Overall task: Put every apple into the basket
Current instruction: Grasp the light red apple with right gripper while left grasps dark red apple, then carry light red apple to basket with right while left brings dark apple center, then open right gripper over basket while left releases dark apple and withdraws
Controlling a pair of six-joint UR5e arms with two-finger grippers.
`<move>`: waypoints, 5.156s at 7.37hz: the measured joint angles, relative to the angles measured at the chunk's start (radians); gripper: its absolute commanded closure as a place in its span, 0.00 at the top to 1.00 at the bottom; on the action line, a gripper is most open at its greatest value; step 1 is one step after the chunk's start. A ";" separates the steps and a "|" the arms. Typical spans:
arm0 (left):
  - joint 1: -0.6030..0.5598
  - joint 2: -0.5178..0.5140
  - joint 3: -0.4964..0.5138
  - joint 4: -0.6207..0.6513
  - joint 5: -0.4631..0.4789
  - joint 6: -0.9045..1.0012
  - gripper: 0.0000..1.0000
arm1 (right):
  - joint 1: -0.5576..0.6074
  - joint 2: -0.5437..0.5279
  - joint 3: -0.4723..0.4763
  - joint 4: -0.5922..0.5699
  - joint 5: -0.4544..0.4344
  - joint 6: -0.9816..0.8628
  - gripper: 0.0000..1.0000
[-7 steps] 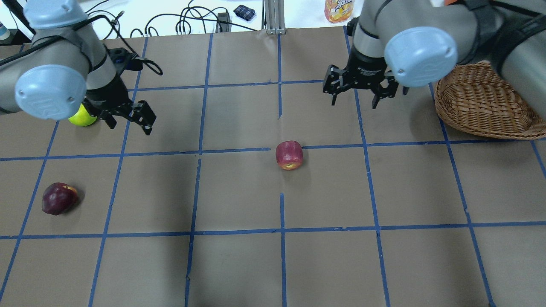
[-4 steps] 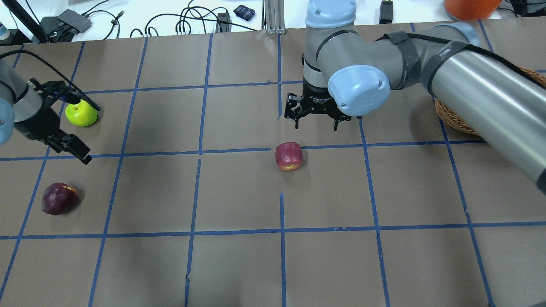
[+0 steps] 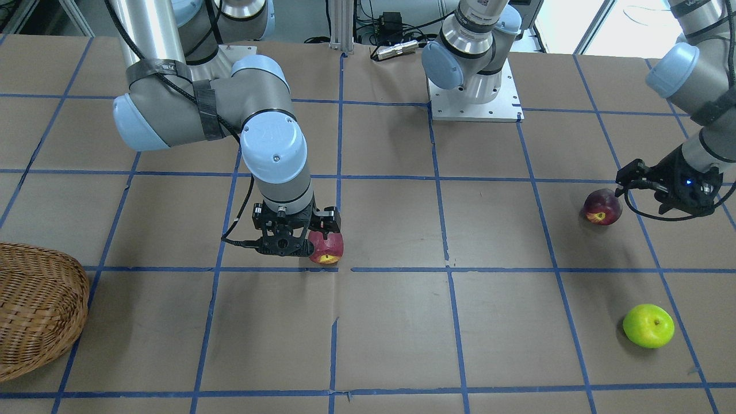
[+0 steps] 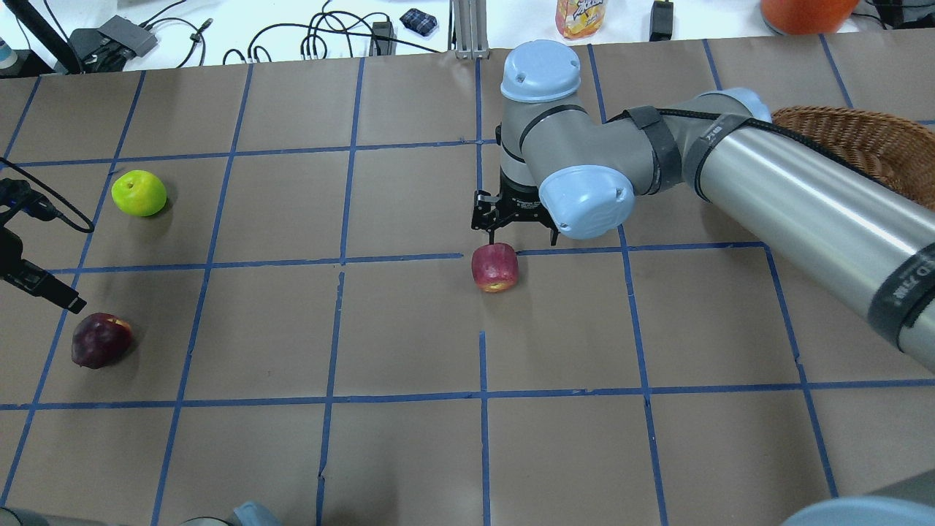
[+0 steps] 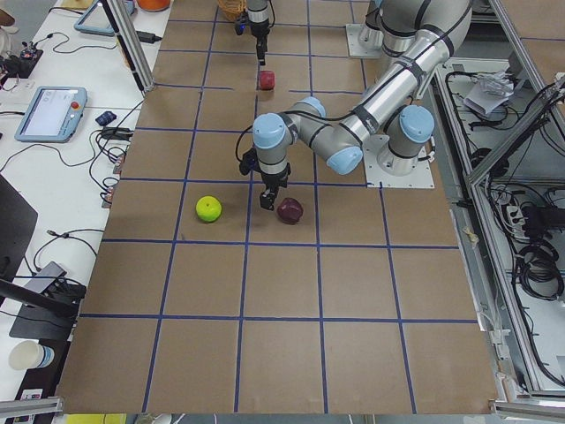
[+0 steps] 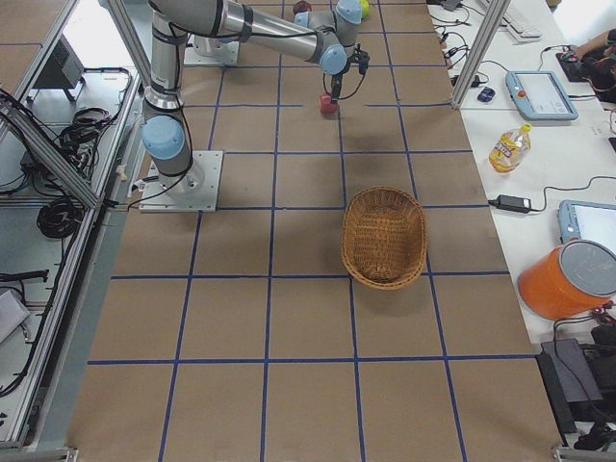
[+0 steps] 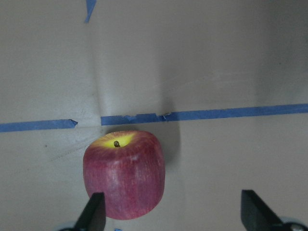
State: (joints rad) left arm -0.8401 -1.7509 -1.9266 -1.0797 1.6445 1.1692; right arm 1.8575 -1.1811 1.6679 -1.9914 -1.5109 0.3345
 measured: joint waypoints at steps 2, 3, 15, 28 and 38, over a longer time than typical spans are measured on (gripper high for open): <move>0.017 -0.004 -0.052 0.023 0.000 0.000 1.00 | 0.001 0.018 0.003 -0.043 0.031 -0.022 1.00; 0.021 -0.008 -0.073 0.027 0.000 -0.004 1.00 | 0.003 0.029 0.004 -0.056 0.040 -0.025 1.00; -0.137 0.025 -0.014 -0.061 0.015 -0.179 0.47 | 0.021 0.114 0.009 -0.081 0.075 -0.038 0.00; -0.980 -0.229 0.196 0.147 -0.213 -1.426 0.44 | -0.666 -0.031 -0.178 0.119 -0.115 -0.813 0.00; -0.925 -0.195 0.364 -0.084 -0.141 -1.440 1.00 | -0.900 0.177 -0.182 -0.248 -0.162 -1.000 1.00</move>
State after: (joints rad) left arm -1.7652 -1.9457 -1.5625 -1.1634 1.5038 -0.2710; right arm 0.9573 -1.0039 1.4858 -2.2392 -1.6724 -0.6659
